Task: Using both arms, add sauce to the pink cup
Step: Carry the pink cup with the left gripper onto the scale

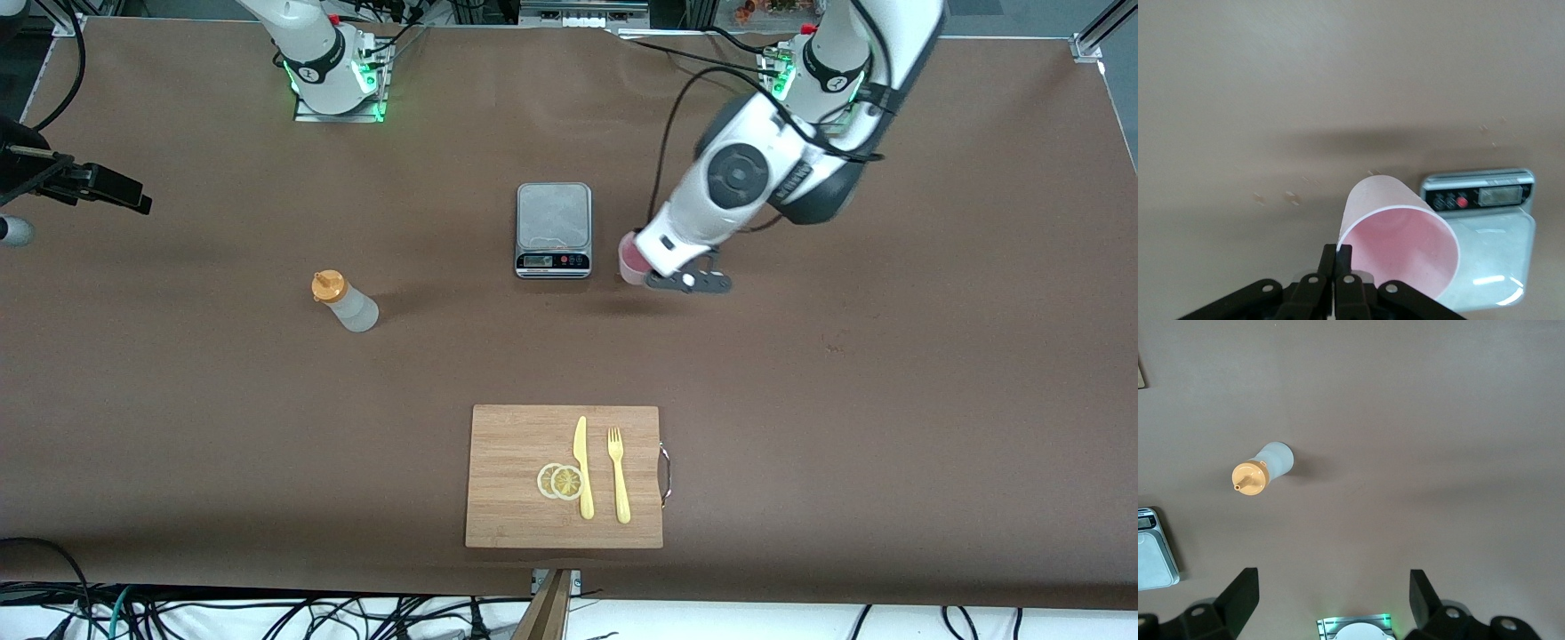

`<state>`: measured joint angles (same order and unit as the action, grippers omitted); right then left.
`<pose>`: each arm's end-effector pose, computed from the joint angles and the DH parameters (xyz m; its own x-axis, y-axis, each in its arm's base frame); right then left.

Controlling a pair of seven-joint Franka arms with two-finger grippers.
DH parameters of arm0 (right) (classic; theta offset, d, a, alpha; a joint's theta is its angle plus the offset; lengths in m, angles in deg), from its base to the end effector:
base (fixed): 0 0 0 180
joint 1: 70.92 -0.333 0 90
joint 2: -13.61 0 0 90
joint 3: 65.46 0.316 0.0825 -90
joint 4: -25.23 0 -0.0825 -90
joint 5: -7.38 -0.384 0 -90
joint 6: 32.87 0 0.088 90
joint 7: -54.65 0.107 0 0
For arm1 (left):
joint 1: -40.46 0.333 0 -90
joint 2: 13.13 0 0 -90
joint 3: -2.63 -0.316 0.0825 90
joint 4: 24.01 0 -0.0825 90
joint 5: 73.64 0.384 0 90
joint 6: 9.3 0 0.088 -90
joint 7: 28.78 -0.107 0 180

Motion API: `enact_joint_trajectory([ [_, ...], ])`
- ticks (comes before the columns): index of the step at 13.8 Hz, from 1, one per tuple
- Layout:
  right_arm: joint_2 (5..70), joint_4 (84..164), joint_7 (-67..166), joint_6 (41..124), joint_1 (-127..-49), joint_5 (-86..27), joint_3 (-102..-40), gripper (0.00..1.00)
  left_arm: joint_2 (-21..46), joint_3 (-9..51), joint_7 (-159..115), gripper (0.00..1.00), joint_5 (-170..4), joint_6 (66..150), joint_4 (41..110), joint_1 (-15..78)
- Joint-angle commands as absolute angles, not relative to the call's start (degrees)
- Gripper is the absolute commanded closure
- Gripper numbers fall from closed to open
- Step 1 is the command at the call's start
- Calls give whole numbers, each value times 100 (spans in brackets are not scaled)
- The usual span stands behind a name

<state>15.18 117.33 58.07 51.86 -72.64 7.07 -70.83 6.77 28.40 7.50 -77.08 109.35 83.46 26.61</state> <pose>0.5489 -0.0337 0.5851 0.9803 -0.1222 -0.1552 -0.1227 -0.9924 0.0064 0.4784 -0.3808 0.3356 0.9763 -0.0206 -0.2154 -0.0023 -0.9964 0.0850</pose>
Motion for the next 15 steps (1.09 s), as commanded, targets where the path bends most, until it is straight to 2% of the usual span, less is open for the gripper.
enact_joint_trajectory([
  [1, 1537, 11646, 5738, 5107, -7268, 686, -7091, 0, 805, 2777, 1426, 100, -7925, 11180, 8286, 2045],
  [8, 1580, 11655, 5738, 5142, -7268, 677, -7091, 0, 1156, 2759, 2122, 100, -7979, 11637, 8242, 1103],
  [11, 1633, 11655, 5729, 5159, -7268, 686, -7091, 0, 1297, 2759, 2211, 100, -7900, 11840, 8233, 1049],
  [15, 2133, 11620, 4196, 5185, -7242, 327, -7091, 0, 1447, 2724, 2158, 100, -7848, 11954, 8233, 1049],
])
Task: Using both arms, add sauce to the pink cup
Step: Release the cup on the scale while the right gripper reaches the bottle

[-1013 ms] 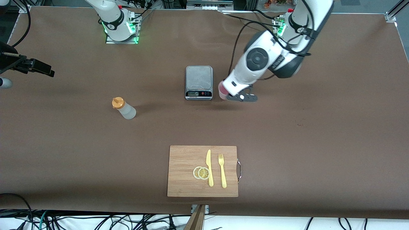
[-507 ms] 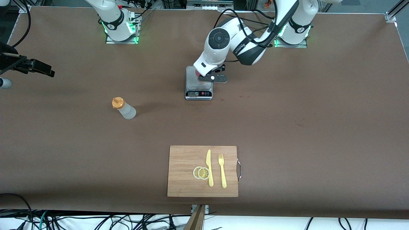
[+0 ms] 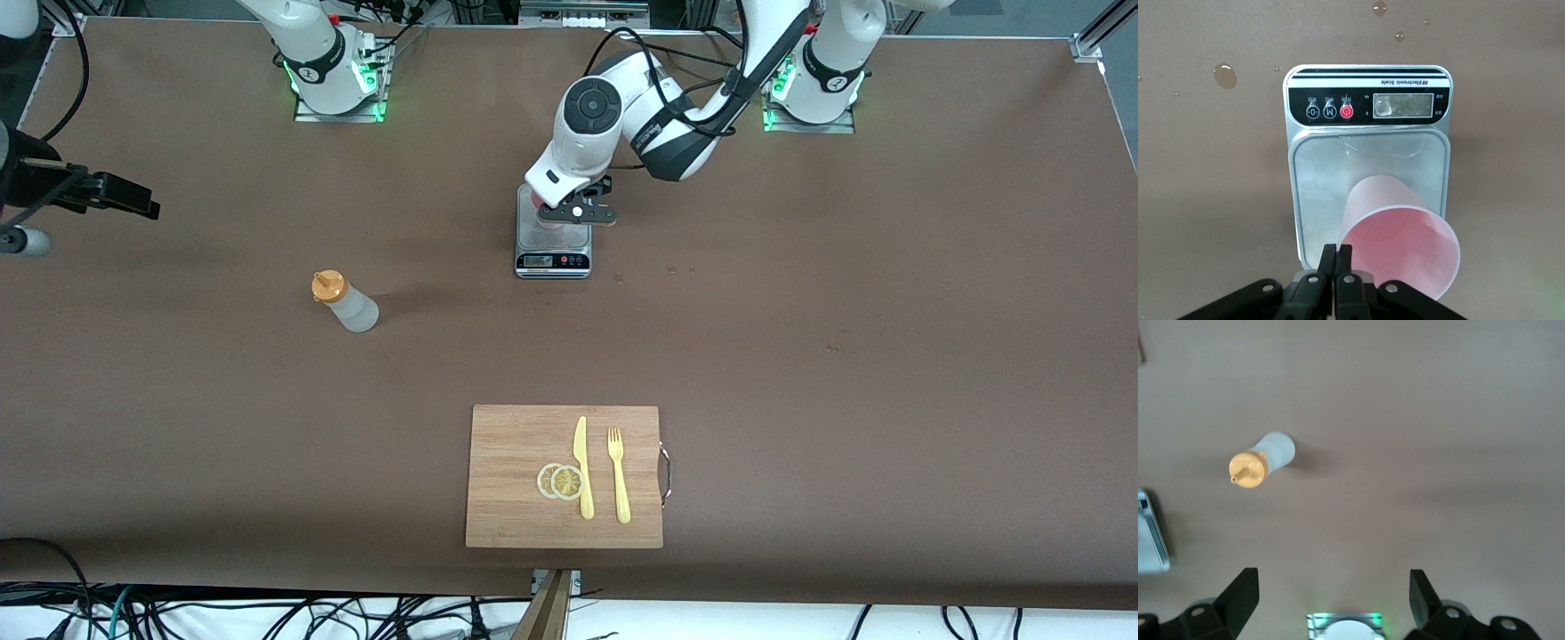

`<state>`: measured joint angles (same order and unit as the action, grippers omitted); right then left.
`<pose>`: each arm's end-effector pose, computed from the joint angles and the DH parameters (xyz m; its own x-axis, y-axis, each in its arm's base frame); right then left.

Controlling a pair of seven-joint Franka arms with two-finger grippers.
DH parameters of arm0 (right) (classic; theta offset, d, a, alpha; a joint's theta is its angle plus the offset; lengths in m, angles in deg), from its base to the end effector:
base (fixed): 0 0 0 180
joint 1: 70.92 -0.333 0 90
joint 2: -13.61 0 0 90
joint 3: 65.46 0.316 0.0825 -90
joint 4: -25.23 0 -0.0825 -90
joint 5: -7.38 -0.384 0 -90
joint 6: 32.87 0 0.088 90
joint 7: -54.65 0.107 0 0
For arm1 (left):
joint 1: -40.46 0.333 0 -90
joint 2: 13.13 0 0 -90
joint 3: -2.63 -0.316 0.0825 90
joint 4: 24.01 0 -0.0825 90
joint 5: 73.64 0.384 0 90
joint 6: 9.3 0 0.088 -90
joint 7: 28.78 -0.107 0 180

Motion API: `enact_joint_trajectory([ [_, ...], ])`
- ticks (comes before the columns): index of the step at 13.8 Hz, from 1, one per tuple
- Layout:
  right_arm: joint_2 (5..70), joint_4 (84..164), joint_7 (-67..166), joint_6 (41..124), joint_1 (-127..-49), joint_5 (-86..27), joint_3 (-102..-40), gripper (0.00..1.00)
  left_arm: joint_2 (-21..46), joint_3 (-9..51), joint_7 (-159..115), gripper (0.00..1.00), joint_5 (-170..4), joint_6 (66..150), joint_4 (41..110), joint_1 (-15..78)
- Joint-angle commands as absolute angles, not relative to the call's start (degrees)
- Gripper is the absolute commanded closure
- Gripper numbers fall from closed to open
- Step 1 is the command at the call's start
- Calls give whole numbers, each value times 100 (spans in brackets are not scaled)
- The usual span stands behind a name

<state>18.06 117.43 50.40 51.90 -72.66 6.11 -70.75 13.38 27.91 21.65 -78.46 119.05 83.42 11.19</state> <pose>0.5609 -0.0305 0.5565 0.9789 0.0143 -0.2039 0.0084 -0.9995 -0.0301 0.3756 -0.5039 0.2828 0.9713 0.0047 -0.2379 0.0310 -0.9938 0.1070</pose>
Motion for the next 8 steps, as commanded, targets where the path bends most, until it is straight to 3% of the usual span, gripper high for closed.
enact_joint_trajectory([
  [1, 2256, 11628, 3695, 5220, -7189, 3, -7117, 0, 1447, 2724, 2158, 100, -7804, 11954, 8233, 1058],
  [2, 2362, 11646, 3194, 5256, -7136, -209, -7144, 0, 1447, 2707, 2158, 94, -7812, 11954, 8233, 1058],
  [3, 2511, 11655, 2693, 5282, -7049, -324, -7161, 0, 1447, 2698, 2158, 63, -7830, 11954, 8225, 1066],
  [6, 3055, 11751, 534, 5493, -6567, -1279, -7188, 0, 1368, 2663, 2202, 0, -7909, 11919, 8111, 1075],
  [8, 3555, 11769, -882, 5493, -6224, -1887, -7188, 0, 1315, 2663, 2202, 0, -7978, 11814, 7935, 1093],
])
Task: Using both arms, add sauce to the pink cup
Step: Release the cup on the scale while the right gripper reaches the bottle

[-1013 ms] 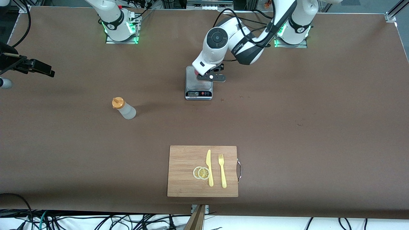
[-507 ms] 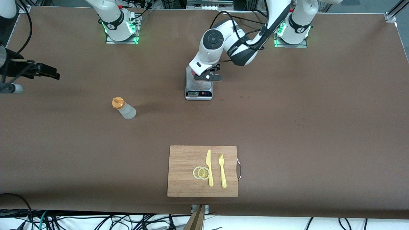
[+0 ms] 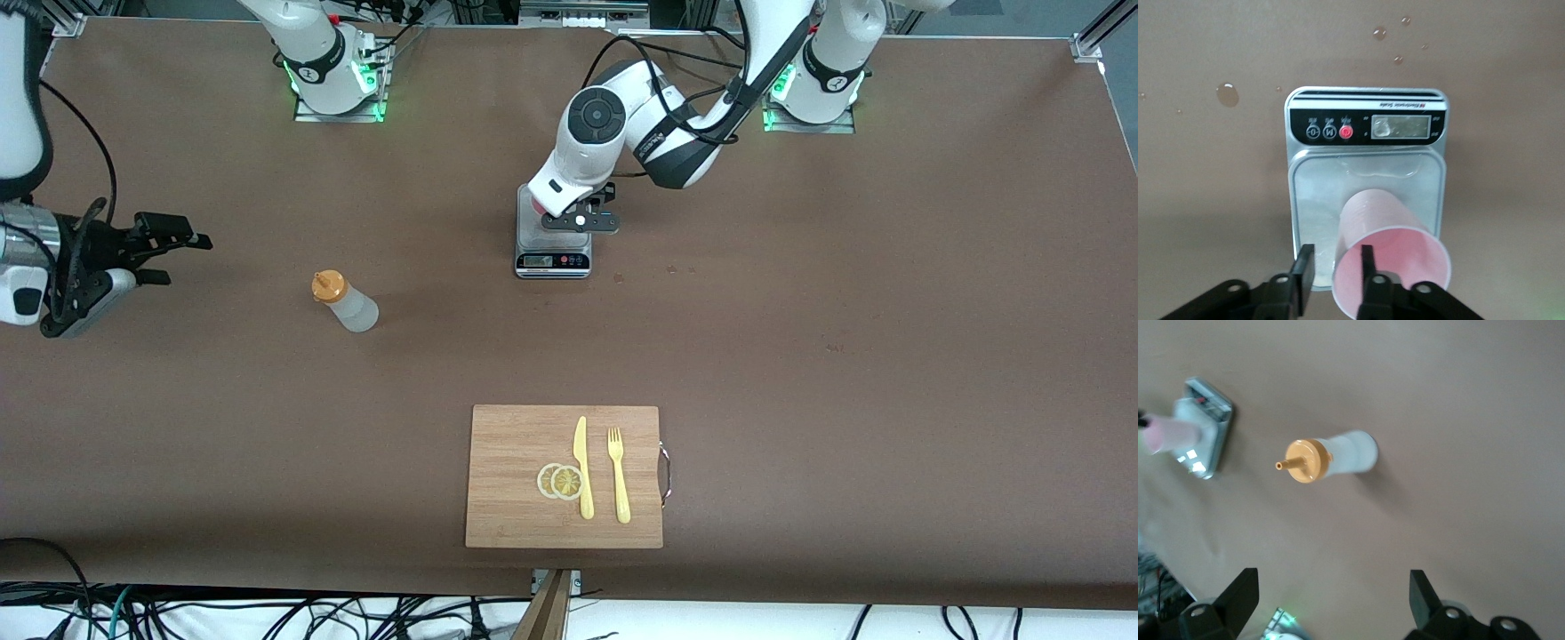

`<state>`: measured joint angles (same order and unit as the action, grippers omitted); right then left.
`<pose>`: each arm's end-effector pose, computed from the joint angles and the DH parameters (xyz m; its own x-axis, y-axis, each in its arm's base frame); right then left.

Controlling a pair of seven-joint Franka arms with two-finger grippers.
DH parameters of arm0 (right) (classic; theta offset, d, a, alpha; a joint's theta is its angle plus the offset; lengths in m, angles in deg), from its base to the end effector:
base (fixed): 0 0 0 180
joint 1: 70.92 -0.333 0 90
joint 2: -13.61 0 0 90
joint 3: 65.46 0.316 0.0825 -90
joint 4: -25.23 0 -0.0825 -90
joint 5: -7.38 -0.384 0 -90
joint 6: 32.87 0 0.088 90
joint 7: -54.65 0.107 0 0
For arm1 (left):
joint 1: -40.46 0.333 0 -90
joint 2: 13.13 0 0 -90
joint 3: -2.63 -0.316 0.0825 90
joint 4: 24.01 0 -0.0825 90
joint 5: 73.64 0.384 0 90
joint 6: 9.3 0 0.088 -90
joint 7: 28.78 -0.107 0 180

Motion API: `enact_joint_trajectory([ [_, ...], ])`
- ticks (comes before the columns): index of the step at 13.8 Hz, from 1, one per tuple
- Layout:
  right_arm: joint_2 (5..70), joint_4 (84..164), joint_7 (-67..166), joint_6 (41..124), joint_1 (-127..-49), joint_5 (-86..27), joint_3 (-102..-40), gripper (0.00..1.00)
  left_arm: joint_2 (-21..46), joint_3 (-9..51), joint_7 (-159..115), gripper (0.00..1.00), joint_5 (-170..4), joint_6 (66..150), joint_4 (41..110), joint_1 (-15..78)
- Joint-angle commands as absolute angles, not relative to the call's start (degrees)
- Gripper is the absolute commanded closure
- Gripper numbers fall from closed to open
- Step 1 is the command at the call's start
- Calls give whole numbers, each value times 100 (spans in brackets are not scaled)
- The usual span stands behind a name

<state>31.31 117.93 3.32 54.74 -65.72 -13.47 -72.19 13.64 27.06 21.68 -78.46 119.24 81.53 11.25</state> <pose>0.6016 -0.0800 0.4262 0.8085 0.5885 -0.0050 0.5121 -0.7076 -0.4869 0.3913 -0.5044 0.2926 0.9759 0.0215 -0.2173 0.0502 -0.9906 0.1274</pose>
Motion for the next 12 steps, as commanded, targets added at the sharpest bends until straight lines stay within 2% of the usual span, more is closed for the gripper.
enact_joint_trajectory([
  [1, 3776, 11786, -1655, 5502, -6109, -2203, -7188, 0, 1272, 2663, 2185, 0, -8205, 11657, 7804, 1110],
  [3, 4154, 11979, -3202, 5502, -5889, -2783, -7188, 0, 1175, 2549, 2158, 0, -8453, 11087, 7392, 1189],
  [5, 4252, 12504, -4600, 5694, -5853, -3442, -7223, 0, 956, 2286, 2027, 0, -8375, 10507, 6978, 1251],
  [8, 4410, 13313, -6568, 6152, -5800, -4259, -7232, 0, 446, 1830, 1272, 0, -8348, 9882, 6609, 1540],
  [10, 4752, 13509, -7695, 6109, -5782, -4910, -7232, 0, 165, 1487, 1122, 0, -8218, 9434, 6388, 1777],
  [12, 4850, 13728, -8348, 6100, -5782, -5272, -7223, 0, -212, 1406, 562, 0, -7875, 9038, 6344, 2259],
])
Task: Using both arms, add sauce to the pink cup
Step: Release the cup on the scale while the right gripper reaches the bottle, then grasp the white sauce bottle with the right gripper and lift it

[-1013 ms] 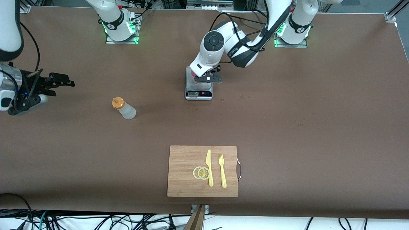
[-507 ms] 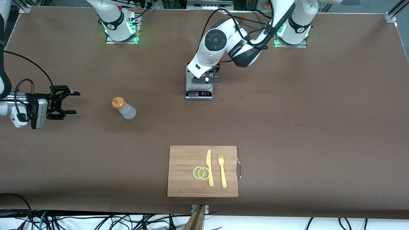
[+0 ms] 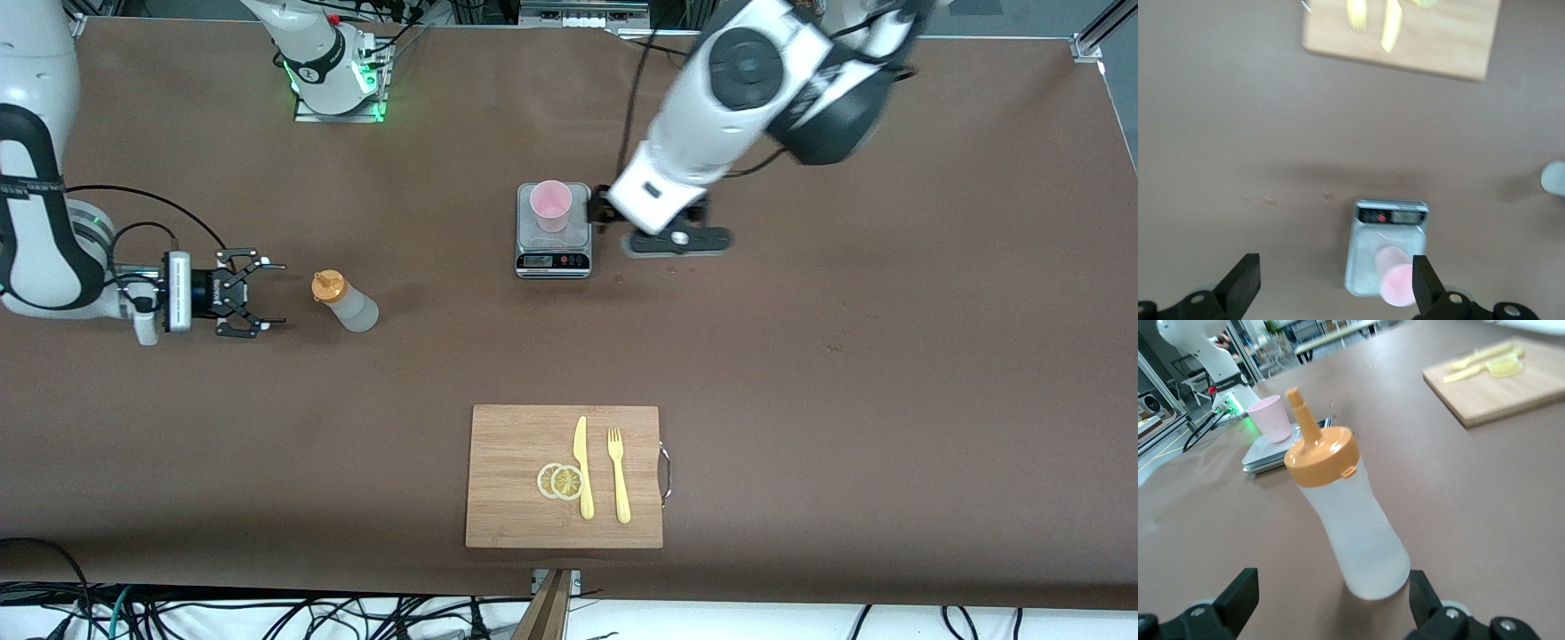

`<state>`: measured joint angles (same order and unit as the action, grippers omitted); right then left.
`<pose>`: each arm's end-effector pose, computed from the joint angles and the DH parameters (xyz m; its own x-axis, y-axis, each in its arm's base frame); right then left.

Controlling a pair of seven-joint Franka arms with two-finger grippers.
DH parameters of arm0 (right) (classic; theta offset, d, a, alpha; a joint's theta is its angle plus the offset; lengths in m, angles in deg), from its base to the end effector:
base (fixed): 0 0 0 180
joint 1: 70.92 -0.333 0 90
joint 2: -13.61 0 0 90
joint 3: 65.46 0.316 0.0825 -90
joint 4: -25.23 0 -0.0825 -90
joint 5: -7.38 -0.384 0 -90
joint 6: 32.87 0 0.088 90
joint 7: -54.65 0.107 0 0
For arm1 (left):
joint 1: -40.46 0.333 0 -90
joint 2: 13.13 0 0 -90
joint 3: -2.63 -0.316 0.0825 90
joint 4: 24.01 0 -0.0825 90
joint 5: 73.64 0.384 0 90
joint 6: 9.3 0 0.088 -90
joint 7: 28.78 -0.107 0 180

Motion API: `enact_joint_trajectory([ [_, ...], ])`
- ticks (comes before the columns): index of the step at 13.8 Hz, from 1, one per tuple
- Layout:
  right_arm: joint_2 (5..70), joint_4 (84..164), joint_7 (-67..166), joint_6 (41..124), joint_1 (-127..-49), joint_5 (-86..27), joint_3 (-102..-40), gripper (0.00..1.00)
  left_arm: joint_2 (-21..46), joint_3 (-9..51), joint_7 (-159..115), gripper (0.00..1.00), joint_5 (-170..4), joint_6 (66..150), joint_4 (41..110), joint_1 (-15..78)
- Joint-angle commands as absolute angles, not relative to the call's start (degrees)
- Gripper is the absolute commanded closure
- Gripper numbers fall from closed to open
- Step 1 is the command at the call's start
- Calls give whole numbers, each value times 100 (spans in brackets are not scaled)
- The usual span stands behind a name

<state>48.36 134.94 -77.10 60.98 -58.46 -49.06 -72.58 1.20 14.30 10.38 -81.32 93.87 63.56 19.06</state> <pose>0.5437 -0.1036 0.1679 0.2522 0.4551 0.8540 0.9582 0.0060 -0.2862 0.5379 -0.3478 0.5195 0.9864 0.1335 -0.0956 0.1472 -0.9769 0.1547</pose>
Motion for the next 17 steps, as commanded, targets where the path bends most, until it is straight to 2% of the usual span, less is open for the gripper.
enact_joint_trajectory([
  [1, 4911, 13798, -8708, 6082, -5800, -5378, -7223, 0, -388, 1406, 219, 0, -7752, 8888, 6344, 2575],
  [7, 5228, 13817, -9730, 5933, -6010, -5729, -7127, 0, -1066, 1205, -1952, 0, -7724, 7702, 6440, 4097],
  [10, 5307, 13799, -9793, 5933, -6204, -5880, -7091, 0, -1198, 467, -2753, 0, -7724, 7403, 6580, 4073],
  [17, 5430, 13703, -9705, 5951, -6327, -6038, -6977, 0, -1093, 421, -2843, 0, -7513, 7261, 6493, 4117],
])
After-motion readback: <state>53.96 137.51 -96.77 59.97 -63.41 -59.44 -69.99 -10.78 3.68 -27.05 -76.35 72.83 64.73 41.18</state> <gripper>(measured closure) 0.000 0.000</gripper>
